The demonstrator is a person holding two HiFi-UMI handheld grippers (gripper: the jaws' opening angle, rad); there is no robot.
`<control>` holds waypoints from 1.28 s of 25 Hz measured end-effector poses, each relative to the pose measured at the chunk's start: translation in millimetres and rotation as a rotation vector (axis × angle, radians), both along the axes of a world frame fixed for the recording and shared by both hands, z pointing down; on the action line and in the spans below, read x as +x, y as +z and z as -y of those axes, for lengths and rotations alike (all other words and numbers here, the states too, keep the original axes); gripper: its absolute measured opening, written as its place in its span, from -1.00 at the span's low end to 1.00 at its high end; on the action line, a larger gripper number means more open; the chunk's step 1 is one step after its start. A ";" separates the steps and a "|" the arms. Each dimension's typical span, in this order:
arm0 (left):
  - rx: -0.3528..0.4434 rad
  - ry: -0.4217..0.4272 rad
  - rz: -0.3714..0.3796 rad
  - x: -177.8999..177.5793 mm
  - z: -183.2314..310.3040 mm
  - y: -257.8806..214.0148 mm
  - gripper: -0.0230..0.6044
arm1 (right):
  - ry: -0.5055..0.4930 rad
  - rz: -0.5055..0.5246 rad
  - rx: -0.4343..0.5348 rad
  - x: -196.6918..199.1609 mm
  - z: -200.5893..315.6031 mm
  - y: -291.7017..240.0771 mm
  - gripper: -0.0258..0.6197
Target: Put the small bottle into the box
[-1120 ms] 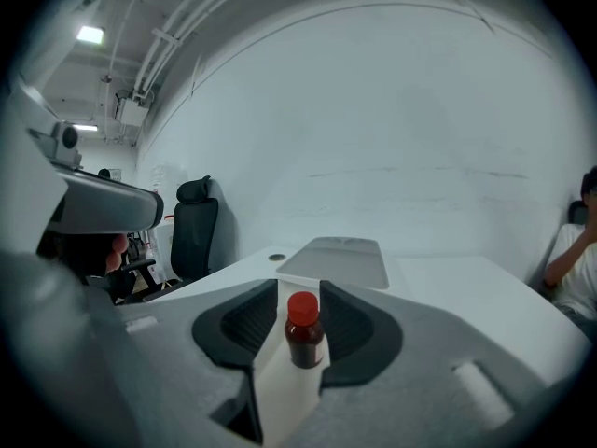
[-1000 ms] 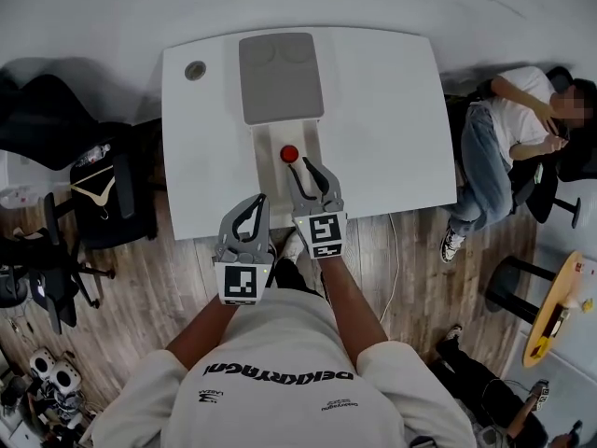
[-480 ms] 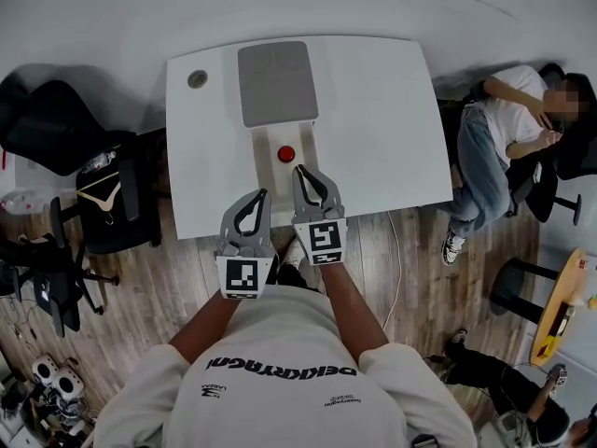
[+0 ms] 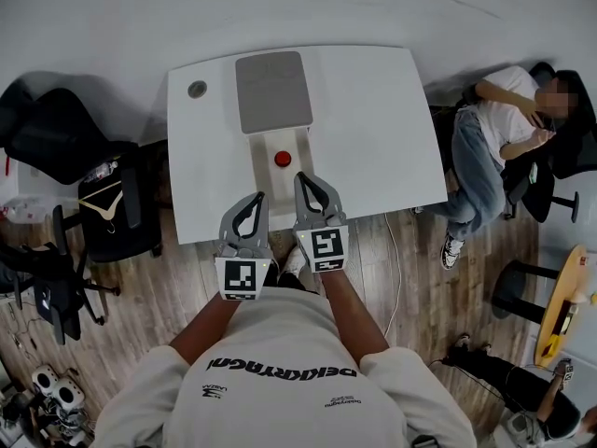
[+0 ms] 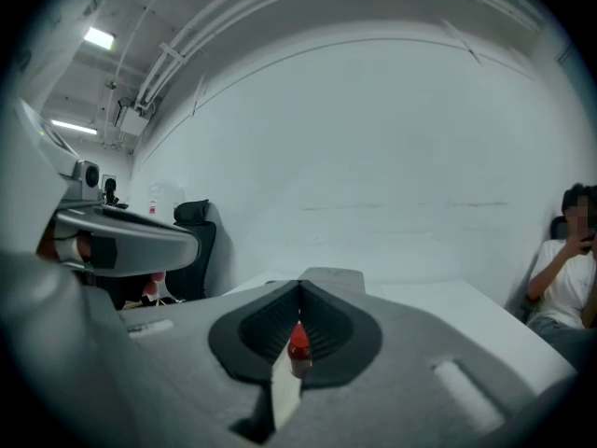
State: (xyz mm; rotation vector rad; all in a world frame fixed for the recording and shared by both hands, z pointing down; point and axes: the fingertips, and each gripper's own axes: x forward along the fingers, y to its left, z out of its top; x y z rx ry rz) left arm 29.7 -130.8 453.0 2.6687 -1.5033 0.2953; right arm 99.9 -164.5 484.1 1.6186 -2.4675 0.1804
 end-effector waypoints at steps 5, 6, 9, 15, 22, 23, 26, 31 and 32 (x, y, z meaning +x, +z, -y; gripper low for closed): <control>0.010 0.001 -0.004 -0.6 -0.1 -3.3 -0.90 | -0.009 0.005 0.020 -1.7 -5.9 -11.5 -0.94; 0.013 0.002 -0.005 -0.5 1.1 -4.2 -0.90 | -0.010 0.007 0.024 -1.9 -5.7 -13.7 -0.95; 0.020 0.004 -0.005 -0.7 0.0 -7.2 -0.90 | -0.010 0.019 0.028 -3.2 -9.1 -19.6 -0.94; 0.030 0.004 -0.014 -4.0 0.0 -12.7 -0.90 | -0.018 0.049 0.038 -7.9 -16.4 -31.5 -0.94; 0.049 0.012 -0.031 -4.5 0.5 -22.9 -0.90 | -0.032 0.056 0.053 -14.1 -24.9 -41.7 -0.93; 0.050 0.014 -0.034 -3.6 0.4 -25.4 -0.90 | -0.030 0.055 0.054 -14.7 -26.2 -43.3 -0.93; 0.063 0.020 -0.037 -1.1 0.2 -29.6 -0.90 | -0.022 0.050 0.064 -14.0 -29.1 -49.9 -0.93; 0.070 0.031 -0.044 1.7 0.7 -36.4 -0.90 | -0.012 0.049 0.088 -11.4 -28.8 -60.6 -0.93; 0.074 0.032 -0.045 1.9 0.8 -36.8 -0.90 | -0.010 0.049 0.091 -10.4 -28.9 -62.0 -0.93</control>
